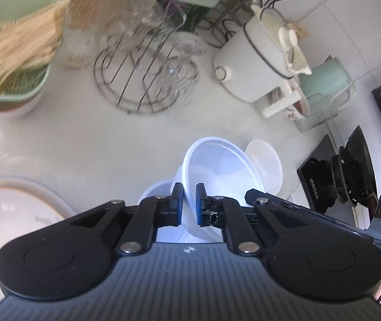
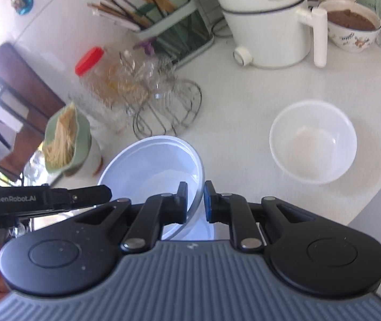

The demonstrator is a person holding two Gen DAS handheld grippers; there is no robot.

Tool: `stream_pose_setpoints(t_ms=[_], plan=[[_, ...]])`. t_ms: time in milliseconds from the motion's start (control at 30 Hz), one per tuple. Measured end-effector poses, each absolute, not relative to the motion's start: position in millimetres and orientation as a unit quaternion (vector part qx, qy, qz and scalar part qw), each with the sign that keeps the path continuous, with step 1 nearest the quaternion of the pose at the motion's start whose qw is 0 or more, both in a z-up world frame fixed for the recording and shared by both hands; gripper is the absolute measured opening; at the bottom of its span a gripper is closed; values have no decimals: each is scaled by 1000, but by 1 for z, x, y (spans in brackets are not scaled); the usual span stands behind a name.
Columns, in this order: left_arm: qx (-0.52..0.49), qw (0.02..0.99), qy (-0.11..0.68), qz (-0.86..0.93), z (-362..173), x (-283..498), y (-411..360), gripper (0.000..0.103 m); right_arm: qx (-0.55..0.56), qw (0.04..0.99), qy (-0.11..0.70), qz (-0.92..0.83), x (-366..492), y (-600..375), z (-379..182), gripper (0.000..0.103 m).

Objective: Organize plates and bowls

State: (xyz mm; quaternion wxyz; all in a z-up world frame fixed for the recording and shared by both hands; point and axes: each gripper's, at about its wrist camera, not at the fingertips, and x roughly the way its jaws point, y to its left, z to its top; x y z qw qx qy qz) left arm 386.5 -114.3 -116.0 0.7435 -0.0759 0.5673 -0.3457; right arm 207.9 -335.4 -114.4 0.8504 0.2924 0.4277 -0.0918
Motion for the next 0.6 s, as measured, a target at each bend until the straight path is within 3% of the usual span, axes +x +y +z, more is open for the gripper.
stream_pose_setpoints(t_ms=[333, 600], plan=[[-47, 753, 576, -314, -135, 369, -108, 11, 271, 833, 478, -66, 205, -315, -140, 17], [-37, 764, 573, -294, -138, 364, -108, 12, 267, 838, 474, -54, 204, -313, -142, 17]])
